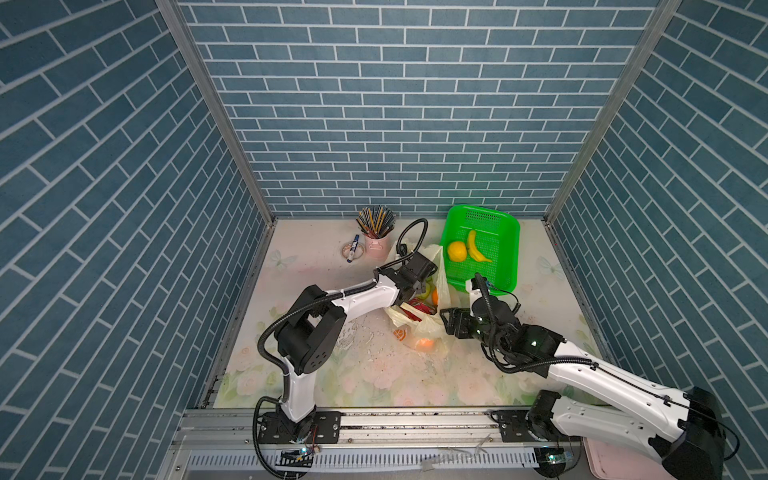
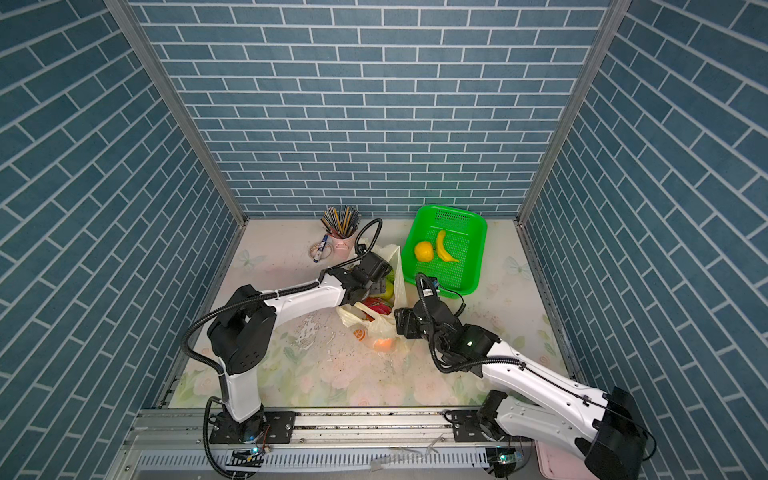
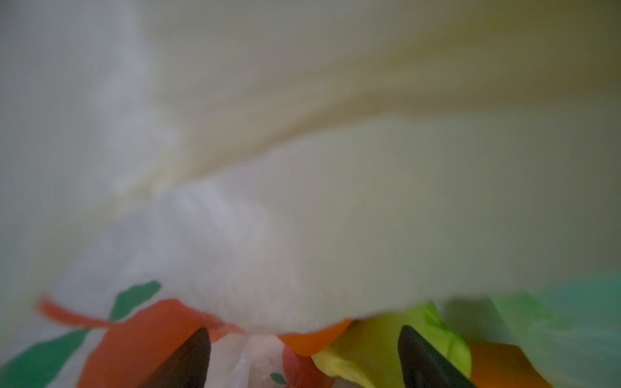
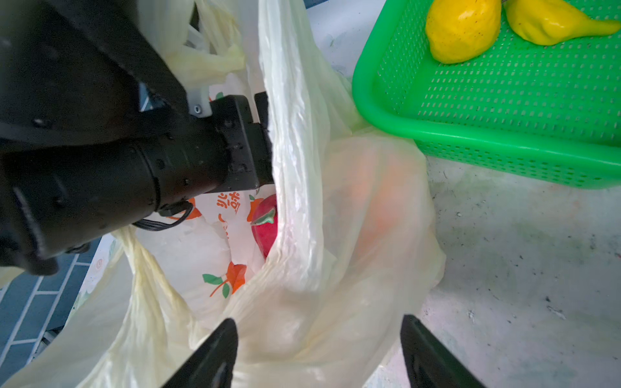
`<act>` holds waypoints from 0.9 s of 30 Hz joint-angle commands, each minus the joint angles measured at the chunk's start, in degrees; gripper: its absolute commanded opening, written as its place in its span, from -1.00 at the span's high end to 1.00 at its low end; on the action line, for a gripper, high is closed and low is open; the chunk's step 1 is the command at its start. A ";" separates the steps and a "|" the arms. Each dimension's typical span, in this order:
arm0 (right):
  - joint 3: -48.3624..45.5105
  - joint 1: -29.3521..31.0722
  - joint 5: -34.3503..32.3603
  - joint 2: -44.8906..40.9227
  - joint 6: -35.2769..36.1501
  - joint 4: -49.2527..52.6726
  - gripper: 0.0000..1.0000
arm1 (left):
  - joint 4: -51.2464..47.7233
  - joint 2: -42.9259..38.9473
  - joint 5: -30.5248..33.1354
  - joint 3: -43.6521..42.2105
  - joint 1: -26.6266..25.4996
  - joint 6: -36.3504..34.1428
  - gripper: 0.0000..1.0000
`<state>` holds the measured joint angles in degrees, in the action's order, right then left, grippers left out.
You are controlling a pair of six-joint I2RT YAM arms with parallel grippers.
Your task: Untie the knot of the plastic bag and take out the fruit
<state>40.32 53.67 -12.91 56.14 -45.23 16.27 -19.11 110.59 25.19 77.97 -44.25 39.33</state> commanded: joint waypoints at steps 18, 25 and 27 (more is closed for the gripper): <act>1.65 -0.19 -1.26 -0.44 -1.88 0.19 -0.54 | 2.65 7.39 -2.06 1.92 3.58 -7.56 -0.28; 4.16 -0.67 -1.29 1.91 -1.61 -0.98 -0.64 | 3.79 -0.47 -5.27 -1.87 3.56 -7.27 -0.18; 4.91 -0.99 -1.00 2.71 -1.06 -2.46 -0.70 | 4.41 -2.88 -6.38 -3.54 3.55 -7.06 -0.16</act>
<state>42.94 53.17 -12.91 57.80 -45.25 15.75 -15.59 111.04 20.21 76.20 -40.86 31.55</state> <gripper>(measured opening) 0.838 0.584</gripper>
